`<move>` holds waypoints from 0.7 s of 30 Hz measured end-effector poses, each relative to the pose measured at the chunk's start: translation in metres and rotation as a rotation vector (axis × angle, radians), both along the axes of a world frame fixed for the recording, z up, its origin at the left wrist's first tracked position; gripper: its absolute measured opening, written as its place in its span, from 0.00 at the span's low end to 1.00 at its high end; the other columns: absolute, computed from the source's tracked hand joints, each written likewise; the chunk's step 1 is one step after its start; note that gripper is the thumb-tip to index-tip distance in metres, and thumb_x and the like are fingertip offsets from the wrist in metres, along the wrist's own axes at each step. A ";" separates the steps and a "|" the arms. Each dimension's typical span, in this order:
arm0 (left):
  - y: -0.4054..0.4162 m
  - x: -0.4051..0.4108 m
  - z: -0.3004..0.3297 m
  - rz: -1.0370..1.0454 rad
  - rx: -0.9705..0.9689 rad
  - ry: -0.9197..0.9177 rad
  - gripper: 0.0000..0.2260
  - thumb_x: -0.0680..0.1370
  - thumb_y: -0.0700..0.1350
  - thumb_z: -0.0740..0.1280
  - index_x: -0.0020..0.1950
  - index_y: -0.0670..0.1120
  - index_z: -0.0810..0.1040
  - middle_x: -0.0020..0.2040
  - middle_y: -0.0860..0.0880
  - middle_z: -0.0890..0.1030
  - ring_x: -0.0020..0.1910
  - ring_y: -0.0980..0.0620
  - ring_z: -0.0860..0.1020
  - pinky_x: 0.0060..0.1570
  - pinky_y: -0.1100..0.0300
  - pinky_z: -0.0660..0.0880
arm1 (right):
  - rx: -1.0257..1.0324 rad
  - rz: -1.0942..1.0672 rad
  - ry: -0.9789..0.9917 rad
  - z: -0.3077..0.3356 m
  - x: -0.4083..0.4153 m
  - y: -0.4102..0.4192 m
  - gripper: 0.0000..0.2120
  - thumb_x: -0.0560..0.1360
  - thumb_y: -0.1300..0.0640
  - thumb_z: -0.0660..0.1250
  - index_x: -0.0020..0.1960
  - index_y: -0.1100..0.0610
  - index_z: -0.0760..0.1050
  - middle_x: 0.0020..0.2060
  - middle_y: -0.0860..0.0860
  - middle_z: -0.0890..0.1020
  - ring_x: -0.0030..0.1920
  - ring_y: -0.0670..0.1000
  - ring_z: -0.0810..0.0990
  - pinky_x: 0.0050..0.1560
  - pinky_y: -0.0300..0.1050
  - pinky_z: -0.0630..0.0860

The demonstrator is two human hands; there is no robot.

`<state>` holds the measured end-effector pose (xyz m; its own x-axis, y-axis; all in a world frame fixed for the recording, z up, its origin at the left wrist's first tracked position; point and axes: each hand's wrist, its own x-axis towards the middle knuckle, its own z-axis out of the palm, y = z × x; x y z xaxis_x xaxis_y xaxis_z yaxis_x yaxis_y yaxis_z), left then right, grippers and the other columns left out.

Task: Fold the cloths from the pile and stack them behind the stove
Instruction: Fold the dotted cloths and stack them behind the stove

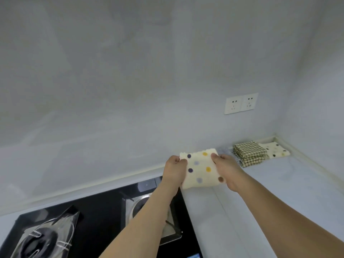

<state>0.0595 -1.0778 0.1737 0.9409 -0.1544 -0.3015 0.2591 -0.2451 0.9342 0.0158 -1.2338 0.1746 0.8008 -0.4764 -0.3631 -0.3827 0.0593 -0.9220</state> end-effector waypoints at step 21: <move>-0.392 0.103 -0.086 -0.193 0.151 0.134 0.05 0.74 0.40 0.60 0.39 0.46 0.73 0.43 0.44 0.81 0.44 0.42 0.82 0.44 0.43 0.82 | 0.107 -0.269 0.216 -0.092 0.064 -0.379 0.12 0.79 0.57 0.61 0.61 0.56 0.75 0.57 0.57 0.77 0.56 0.59 0.75 0.53 0.51 0.71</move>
